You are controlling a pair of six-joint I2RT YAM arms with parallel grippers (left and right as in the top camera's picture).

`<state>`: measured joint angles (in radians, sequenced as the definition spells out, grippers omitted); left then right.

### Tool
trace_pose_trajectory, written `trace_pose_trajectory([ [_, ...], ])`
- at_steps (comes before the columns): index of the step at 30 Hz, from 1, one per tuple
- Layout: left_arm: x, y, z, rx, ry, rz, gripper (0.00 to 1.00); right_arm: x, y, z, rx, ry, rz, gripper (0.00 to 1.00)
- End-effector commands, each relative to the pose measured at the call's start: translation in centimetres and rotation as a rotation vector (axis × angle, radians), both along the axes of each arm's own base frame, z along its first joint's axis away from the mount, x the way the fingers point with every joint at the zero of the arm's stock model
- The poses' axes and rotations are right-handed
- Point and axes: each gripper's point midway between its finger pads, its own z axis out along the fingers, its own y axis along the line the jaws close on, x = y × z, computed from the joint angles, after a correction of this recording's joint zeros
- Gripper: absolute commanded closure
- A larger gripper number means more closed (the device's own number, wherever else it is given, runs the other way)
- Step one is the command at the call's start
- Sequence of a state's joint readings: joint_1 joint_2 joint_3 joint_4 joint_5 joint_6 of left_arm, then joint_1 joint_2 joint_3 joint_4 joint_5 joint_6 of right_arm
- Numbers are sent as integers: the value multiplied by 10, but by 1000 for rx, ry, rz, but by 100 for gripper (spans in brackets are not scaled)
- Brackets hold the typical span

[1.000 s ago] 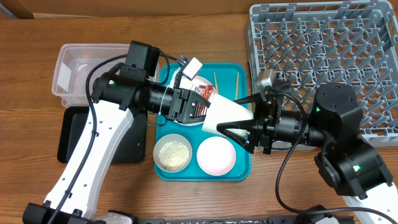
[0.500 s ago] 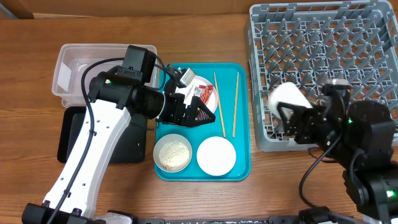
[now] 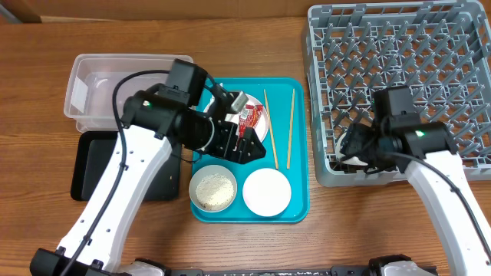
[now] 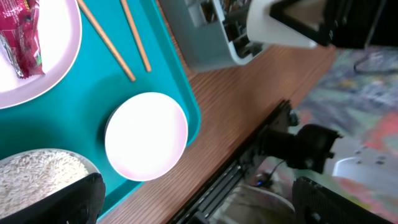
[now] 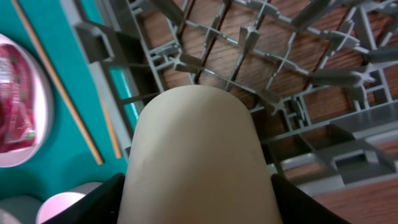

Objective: Sort waste into correct bins and load items into the dishwasher
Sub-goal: 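Carry the white cup with the right gripper and set it in the rack, then grasp the grey rice bowl with the left gripper and lift it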

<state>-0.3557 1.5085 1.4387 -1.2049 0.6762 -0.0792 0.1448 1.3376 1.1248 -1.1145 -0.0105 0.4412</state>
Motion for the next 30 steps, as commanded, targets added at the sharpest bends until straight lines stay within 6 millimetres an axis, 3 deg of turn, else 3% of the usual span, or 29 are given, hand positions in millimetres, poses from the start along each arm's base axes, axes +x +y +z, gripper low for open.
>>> trace_pose_trajectory([
  [1,-3,-2,-9,90,-25,-7,4,5,-1,-4,-7,18,-14,19],
  [3,-5,-3,-14,143,-33,-2,4,3,2,-4,12,29,-8,3],
  [4,-6,-3,-19,192,-44,8,4,4,2,1,12,22,-8,0],
  [8,-5,1,-28,318,-72,60,5,10,4,28,29,-34,-4,0],
  [12,1,37,-44,577,-73,340,8,14,26,86,160,-185,52,0],
  [19,-3,45,-83,621,-17,447,16,-9,65,167,410,-437,205,0],
  [21,-6,46,-95,622,-4,449,17,-16,66,177,422,-468,220,0],
  [26,17,53,-103,639,-93,523,22,-24,65,182,422,-485,225,0],
  [30,3,43,-114,610,-4,485,34,-27,64,176,420,-454,219,0],
])
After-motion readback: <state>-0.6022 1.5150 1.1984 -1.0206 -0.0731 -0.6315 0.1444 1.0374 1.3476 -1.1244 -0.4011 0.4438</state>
